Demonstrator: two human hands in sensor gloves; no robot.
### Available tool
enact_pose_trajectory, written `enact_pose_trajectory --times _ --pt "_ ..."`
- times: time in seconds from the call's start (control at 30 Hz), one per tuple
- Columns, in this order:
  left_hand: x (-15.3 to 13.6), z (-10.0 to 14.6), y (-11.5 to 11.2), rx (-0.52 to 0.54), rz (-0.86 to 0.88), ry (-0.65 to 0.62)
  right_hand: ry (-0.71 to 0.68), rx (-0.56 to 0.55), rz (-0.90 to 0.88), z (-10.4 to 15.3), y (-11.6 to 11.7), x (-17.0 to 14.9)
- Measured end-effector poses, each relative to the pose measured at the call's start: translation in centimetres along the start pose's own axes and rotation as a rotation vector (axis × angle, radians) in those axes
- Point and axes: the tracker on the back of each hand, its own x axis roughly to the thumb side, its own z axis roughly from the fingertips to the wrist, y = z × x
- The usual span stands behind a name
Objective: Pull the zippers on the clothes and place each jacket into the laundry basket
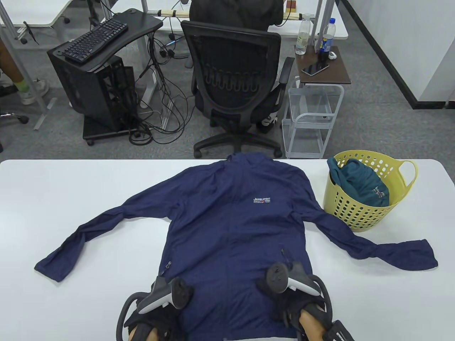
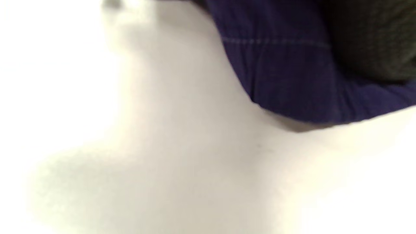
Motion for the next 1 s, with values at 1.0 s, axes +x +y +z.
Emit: enact_pose_trajectory --times 1.0 --pt "1.2 -7.8 10.2 0.424 0.11 0.171 0.188 -0.314 -0.061 -5.2 -6.3 -1.6"
